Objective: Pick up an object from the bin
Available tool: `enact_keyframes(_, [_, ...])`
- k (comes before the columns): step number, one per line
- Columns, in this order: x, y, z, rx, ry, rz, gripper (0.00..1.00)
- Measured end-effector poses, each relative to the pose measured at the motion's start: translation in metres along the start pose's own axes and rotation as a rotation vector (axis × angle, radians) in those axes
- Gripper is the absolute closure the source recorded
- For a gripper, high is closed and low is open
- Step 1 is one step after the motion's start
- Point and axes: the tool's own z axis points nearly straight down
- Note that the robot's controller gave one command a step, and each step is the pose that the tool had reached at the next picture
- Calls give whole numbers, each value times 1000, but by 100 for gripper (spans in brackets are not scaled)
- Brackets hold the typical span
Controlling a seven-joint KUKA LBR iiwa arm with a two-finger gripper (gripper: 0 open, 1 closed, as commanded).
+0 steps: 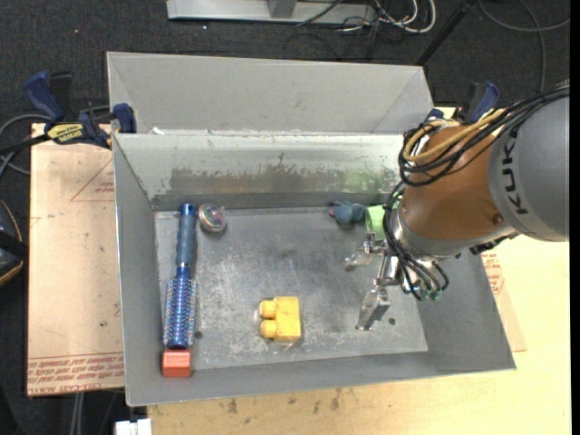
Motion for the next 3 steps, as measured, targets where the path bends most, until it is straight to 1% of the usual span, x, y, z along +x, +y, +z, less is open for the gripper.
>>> enact_keyframes(1, [9, 54, 57, 2, -15, -31, 0])
enact_keyframes(2, [29, 128, 55, 0, -21, -116, 0])
enact_keyframes(3, [16, 98, 55, -4, -20, -331, 0])
